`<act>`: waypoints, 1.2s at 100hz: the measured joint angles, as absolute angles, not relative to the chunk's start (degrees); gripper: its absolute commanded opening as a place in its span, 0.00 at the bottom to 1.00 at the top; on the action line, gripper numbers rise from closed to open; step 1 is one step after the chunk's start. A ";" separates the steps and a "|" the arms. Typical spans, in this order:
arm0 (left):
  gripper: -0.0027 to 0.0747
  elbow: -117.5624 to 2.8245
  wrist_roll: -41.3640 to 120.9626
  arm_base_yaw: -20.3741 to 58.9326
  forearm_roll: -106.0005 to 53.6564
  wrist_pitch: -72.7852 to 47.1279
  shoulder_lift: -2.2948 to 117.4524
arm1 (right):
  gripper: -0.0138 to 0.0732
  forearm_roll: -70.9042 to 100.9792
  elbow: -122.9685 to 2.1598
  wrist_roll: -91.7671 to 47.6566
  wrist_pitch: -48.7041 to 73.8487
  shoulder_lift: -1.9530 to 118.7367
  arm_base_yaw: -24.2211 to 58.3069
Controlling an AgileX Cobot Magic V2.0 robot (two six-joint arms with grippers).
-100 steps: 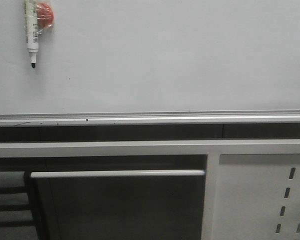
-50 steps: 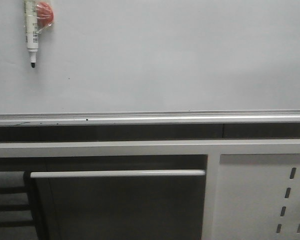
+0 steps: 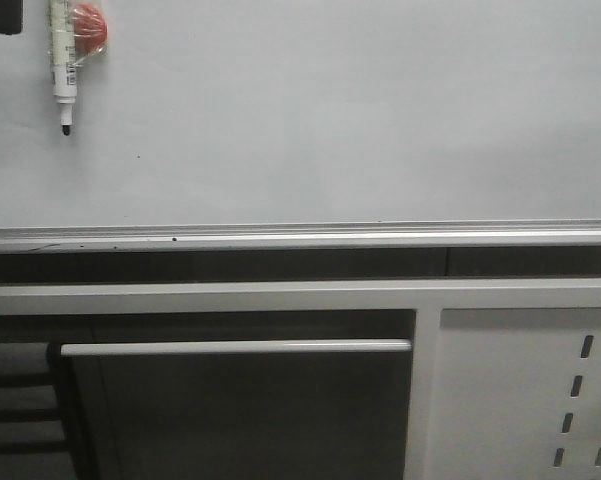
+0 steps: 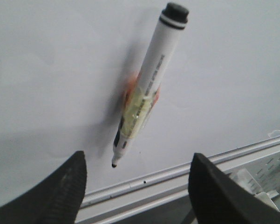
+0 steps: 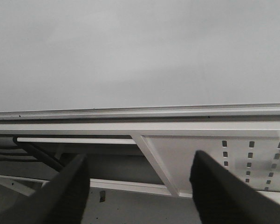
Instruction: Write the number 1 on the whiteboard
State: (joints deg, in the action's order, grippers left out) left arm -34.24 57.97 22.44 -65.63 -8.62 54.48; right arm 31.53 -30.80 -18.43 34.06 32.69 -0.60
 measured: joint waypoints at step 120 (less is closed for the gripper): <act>0.01 -41.86 59.63 27.36 -59.04 -6.15 67.87 | 0.65 31.76 -30.80 -18.68 35.20 32.69 -0.60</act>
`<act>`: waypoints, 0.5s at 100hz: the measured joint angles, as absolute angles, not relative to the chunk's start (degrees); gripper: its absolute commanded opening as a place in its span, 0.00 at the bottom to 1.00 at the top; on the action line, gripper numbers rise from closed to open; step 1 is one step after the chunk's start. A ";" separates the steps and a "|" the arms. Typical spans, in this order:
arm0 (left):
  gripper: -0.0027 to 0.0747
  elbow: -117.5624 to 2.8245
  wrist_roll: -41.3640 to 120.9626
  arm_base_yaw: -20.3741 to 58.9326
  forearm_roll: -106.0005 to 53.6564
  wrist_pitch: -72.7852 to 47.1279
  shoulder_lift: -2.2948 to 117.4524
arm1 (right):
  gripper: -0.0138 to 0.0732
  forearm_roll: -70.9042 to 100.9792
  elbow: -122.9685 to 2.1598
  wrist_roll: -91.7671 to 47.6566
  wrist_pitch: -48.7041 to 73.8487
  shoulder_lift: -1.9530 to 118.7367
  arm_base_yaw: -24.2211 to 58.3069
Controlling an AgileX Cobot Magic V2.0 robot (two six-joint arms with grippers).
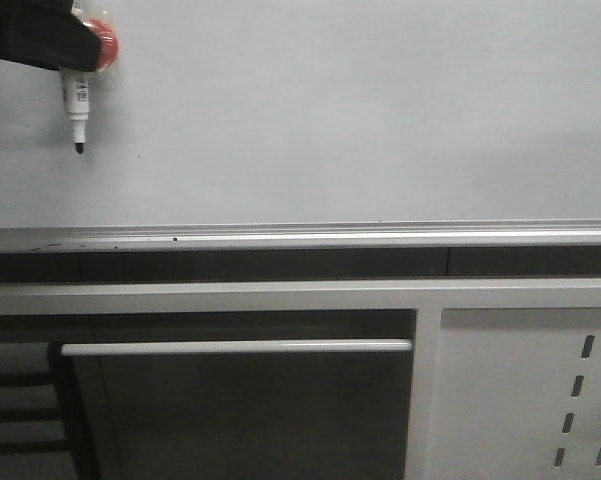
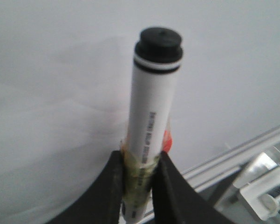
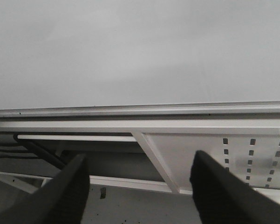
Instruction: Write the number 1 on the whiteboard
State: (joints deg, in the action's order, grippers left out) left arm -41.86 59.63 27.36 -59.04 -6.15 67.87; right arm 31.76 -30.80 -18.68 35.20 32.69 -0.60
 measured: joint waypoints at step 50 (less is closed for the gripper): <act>0.01 -41.95 62.89 47.34 -50.20 -17.61 68.10 | 0.64 52.60 -44.51 -44.26 57.39 49.81 4.47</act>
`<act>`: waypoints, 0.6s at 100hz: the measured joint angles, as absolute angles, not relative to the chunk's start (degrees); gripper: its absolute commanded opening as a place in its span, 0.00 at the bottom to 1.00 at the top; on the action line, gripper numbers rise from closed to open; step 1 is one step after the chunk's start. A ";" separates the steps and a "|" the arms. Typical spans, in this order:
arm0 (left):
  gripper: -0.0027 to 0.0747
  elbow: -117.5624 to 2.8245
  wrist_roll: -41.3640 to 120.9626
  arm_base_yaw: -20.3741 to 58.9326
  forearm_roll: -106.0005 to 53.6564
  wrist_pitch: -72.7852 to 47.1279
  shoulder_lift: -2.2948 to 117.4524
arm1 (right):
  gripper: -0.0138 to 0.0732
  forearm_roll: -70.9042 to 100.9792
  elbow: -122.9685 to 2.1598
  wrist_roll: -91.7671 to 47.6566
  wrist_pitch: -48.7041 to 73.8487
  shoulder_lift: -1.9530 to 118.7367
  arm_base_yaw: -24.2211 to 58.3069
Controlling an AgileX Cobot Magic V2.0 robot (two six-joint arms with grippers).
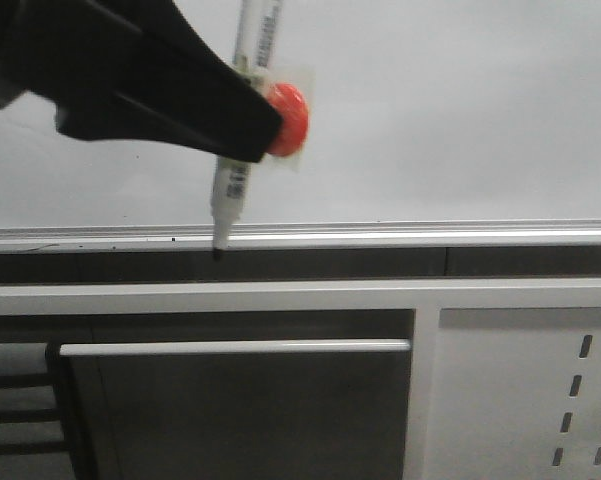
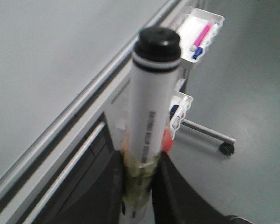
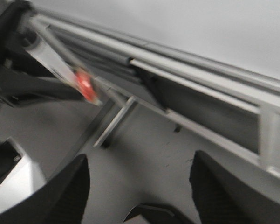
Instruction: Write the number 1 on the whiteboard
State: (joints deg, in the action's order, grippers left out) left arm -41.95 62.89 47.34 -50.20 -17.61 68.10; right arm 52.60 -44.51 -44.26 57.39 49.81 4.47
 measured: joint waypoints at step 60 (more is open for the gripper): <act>0.01 -47.13 63.12 53.70 -49.53 -17.14 75.73 | 0.64 41.95 -67.36 -38.60 68.17 69.20 18.76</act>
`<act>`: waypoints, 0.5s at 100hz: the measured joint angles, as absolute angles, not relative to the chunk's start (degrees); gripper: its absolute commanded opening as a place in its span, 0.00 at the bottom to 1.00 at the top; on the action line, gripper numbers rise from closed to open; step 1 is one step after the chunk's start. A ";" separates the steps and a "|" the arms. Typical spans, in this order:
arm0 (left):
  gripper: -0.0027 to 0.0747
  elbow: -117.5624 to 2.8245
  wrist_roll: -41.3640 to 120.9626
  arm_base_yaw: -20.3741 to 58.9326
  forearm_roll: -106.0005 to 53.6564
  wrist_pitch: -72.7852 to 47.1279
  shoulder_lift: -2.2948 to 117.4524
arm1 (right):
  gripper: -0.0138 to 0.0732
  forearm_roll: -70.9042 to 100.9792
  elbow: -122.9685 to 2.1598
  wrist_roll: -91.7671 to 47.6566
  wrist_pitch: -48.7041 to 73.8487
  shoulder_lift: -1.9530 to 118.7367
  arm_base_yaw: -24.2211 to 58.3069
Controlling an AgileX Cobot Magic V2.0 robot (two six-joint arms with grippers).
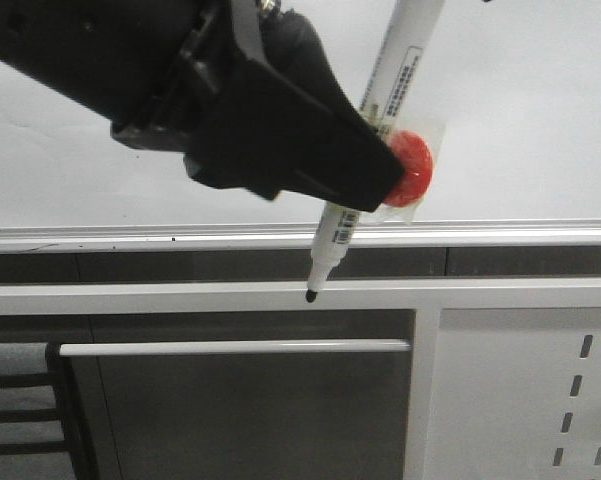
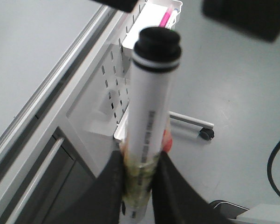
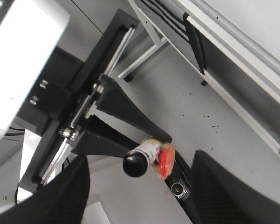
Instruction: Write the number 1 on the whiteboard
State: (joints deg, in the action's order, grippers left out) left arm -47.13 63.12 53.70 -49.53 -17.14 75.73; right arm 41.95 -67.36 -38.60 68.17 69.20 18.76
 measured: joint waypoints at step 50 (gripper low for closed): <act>0.01 -47.13 63.62 53.70 -49.53 -15.26 75.73 | 0.44 43.27 -67.86 -38.92 69.35 70.74 18.76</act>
